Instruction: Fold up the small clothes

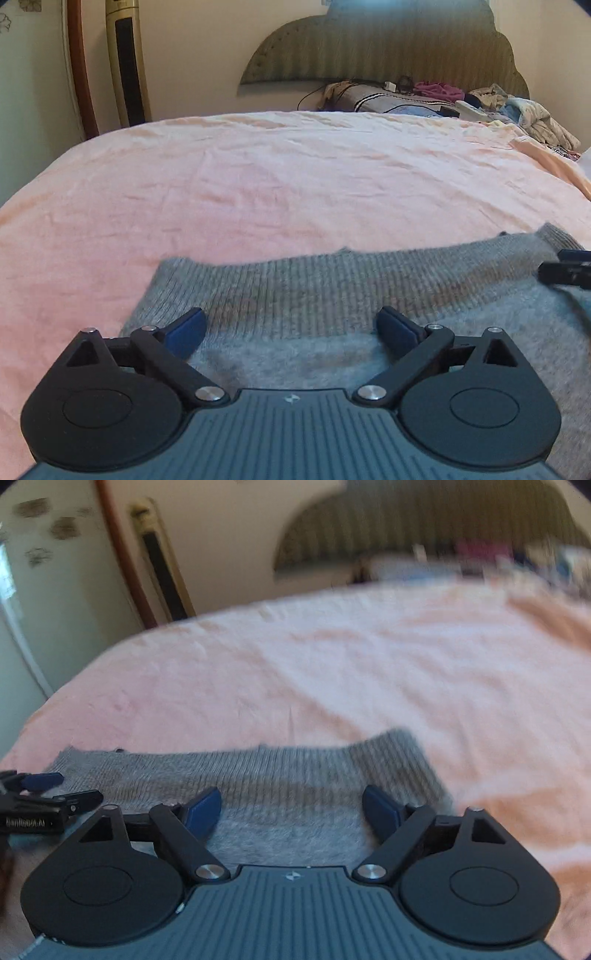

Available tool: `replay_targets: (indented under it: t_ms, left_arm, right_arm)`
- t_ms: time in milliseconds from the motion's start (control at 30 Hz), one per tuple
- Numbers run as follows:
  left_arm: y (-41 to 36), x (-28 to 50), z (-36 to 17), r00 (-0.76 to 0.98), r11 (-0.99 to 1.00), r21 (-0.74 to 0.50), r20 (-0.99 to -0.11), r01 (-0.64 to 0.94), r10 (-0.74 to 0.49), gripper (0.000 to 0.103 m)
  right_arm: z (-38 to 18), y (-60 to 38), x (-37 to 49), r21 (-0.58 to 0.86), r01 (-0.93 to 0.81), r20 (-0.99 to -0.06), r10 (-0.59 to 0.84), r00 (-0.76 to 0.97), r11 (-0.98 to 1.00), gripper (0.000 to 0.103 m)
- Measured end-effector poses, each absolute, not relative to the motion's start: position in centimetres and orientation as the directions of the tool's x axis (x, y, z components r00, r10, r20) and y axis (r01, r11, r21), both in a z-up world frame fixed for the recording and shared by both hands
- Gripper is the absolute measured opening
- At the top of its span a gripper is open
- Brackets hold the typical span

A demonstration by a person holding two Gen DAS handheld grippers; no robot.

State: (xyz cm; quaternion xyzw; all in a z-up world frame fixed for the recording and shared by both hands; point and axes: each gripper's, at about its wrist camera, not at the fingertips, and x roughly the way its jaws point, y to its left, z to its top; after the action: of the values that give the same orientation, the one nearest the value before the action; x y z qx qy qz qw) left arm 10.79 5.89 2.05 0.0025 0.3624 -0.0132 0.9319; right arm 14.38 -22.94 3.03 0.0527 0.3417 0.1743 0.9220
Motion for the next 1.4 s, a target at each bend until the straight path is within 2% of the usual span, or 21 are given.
replay_targets:
  t_ms: [100, 233, 267, 333, 400, 467, 500, 533, 567, 633, 767, 833, 900, 933, 1000, 1067, 1167, 1300, 1400]
  left_arm:
    - [6.6, 11.3, 1.9, 0.732, 1.000, 0.004, -0.681, 0.018, -0.010, 0.103]
    - [5.3, 9.5, 3.1, 0.721, 0.997, 0.065, -0.688, -0.052, 0.083, 0.103]
    - [5.1, 8.1, 3.8, 0.726, 0.997, 0.050, -0.684, -0.051, 0.071, 0.103]
    - [4.9, 4.9, 4.7, 0.754, 0.999, -0.049, -0.656, 0.019, -0.046, 0.103]
    - [3.6, 3.2, 4.3, 0.747, 0.995, -0.068, -0.658, 0.068, -0.096, 0.103]
    - [2.1, 2.7, 2.7, 0.723, 0.995, 0.008, -0.687, 0.096, -0.065, 0.103]
    - [2.3, 2.0, 2.1, 0.757, 0.994, 0.022, -0.650, 0.109, -0.068, 0.103]
    - [2.9, 1.7, 1.8, 0.767, 0.993, 0.021, -0.637, 0.115, -0.075, 0.103]
    - [3.9, 1.7, 1.8, 0.760, 0.994, -0.015, -0.643, 0.111, -0.095, 0.103]
    - [5.3, 1.7, 1.8, 0.763, 0.997, 0.002, -0.644, 0.080, -0.059, 0.103]
    - [5.4, 0.7, 3.0, 0.751, 0.999, -0.002, -0.660, 0.033, -0.026, 0.103]
    - [5.4, -1.3, 4.4, 0.746, 0.995, -0.085, -0.660, 0.046, -0.091, 0.103]
    - [4.8, -3.8, 4.9, 0.759, 0.977, -0.172, -0.619, 0.122, -0.204, 0.103]
    - [4.0, -4.4, 4.6, 0.748, 0.972, -0.172, -0.622, 0.158, -0.232, 0.103]
    - [2.6, -4.3, 2.8, 0.702, 0.975, -0.105, -0.680, 0.193, -0.213, 0.103]
    - [2.2, -5.3, 1.5, 0.735, 0.973, 0.013, -0.658, 0.232, -0.167, 0.103]
    - [4.2, -5.9, 2.0, 0.720, 0.976, 0.006, -0.676, 0.216, -0.155, 0.103]
    - [6.7, -8.5, 3.6, 0.721, 0.986, -0.043, -0.677, 0.159, -0.145, 0.103]
    - [10.3, -11.5, 4.4, 0.718, 0.961, -0.274, -0.664, 0.026, -0.209, 0.103]
  right_arm:
    - [3.1, -24.4, 14.2, 0.267, -0.265, -0.597, 0.375, 0.710, 0.927, 0.080]
    - [4.2, -22.9, 13.4, 0.157, -0.238, -0.647, 0.282, 0.709, 0.958, 0.080]
    - [4.9, -22.8, 12.5, 0.169, -0.211, -0.655, 0.269, 0.706, 0.963, 0.081]
    - [6.2, -22.5, 10.0, 0.254, -0.255, -0.614, 0.360, 0.703, 0.933, 0.084]
    - [6.5, -21.3, 8.3, 0.261, -0.327, -0.593, 0.419, 0.688, 0.908, 0.101]
    - [5.2, -20.1, 8.4, 0.184, -0.331, -0.657, 0.366, 0.659, 0.926, 0.101]
    - [4.2, -20.0, 8.3, 0.127, -0.329, -0.679, 0.324, 0.659, 0.936, 0.102]
    - [3.6, -20.2, 7.5, 0.050, -0.365, -0.648, 0.308, 0.697, 0.930, 0.102]
    - [3.3, -20.9, 7.2, 0.033, -0.382, -0.640, 0.313, 0.702, 0.924, 0.102]
    - [3.6, -22.5, 7.1, 0.089, -0.352, -0.632, 0.326, 0.703, 0.932, 0.102]
    - [4.5, -21.9, 6.4, 0.042, -0.317, -0.645, 0.268, 0.715, 0.948, 0.101]
    - [5.8, -21.7, 4.6, 0.078, -0.274, -0.649, 0.258, 0.716, 0.958, 0.100]
    - [6.7, -21.6, 2.3, 0.152, -0.346, -0.612, 0.363, 0.702, 0.926, 0.103]
    - [6.6, -21.4, 1.6, 0.164, -0.372, -0.610, 0.390, 0.689, 0.914, 0.103]
    - [5.1, -20.7, 1.4, 0.126, -0.372, -0.677, 0.354, 0.645, 0.920, 0.103]
    - [3.7, -21.0, 0.2, 0.016, -0.426, -0.659, 0.330, 0.676, 0.905, 0.103]
    - [3.9, -22.1, -0.9, 0.002, -0.434, -0.668, 0.324, 0.670, 0.901, 0.103]
    - [5.3, -22.9, -2.2, 0.047, -0.387, -0.686, 0.311, 0.658, 0.921, 0.103]
    - [7.2, -26.5, -4.5, 0.266, -0.283, -0.654, 0.388, 0.649, 0.922, 0.103]
